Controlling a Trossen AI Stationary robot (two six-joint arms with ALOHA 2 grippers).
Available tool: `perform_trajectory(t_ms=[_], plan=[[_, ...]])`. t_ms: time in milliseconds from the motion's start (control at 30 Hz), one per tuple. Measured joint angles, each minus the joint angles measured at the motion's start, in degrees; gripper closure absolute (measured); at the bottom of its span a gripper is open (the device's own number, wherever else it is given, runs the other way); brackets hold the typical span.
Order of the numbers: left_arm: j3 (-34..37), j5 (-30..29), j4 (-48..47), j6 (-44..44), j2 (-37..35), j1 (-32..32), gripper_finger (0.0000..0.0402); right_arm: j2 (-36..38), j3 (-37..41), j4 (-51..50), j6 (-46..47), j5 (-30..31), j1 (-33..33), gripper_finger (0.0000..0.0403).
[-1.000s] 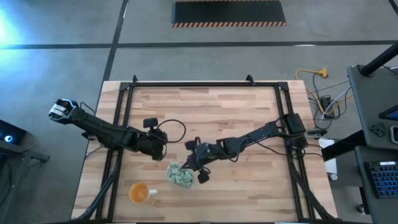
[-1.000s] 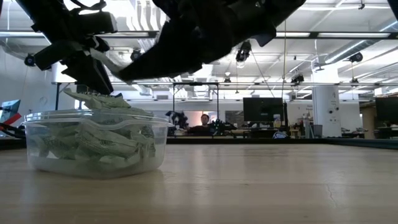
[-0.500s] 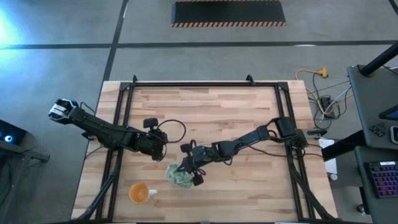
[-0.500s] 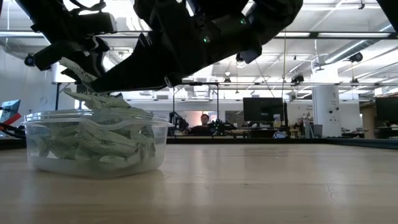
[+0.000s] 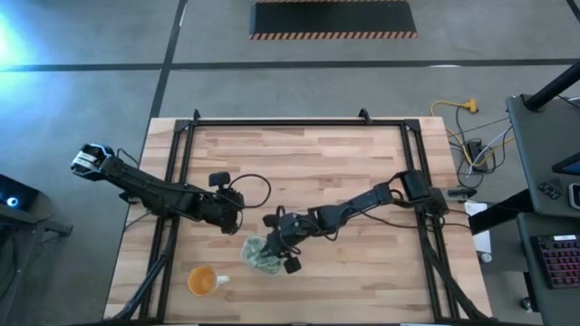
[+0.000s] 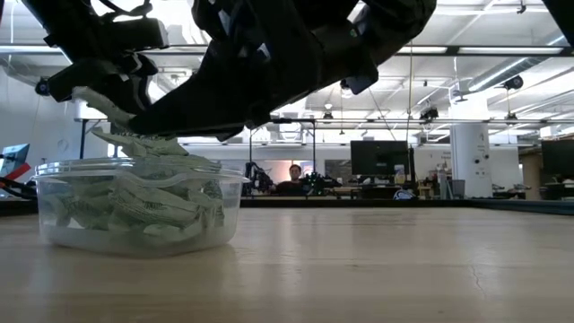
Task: Pick and place Stevia / Truvia into bins
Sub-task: Put the stevia packet into the transparent container, then return to home position
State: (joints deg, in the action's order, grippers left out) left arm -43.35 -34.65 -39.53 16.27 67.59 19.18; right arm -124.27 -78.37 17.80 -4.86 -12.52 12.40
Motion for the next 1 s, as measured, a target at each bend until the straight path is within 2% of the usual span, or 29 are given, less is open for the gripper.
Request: perform_trajectory(t_ms=[267,433,600,800,933,1000], plan=[[0.6,0.0,0.0,0.0,0.0,0.0,0.032,0.0,-0.2,0.2,0.0,0.0,0.0,0.0271],[0.5,0.0,0.0,0.0,0.0,0.0,0.032,1.4,-1.9,-1.6,-0.2,0.0,0.0,0.0239],[-0.7,-0.1,-0.3,-0.4,-0.4,-0.1,0.032,6.5,-4.4,-13.4,-1.2,0.8,0.0,0.023],[-4.6,-3.3,-0.3,-12.2,-2.3,-0.1,0.032,14.2,-4.9,-28.7,-3.2,2.1,0.0,0.0235],[-6.7,-5.2,1.0,-7.2,-5.1,-0.1,0.032,19.0,-4.7,-38.3,-1.7,2.6,0.1,0.0239],[-7.0,-5.2,2.2,-5.4,-7.4,-0.1,0.032,21.4,-4.2,-41.6,-0.8,5.4,0.1,0.0239]])
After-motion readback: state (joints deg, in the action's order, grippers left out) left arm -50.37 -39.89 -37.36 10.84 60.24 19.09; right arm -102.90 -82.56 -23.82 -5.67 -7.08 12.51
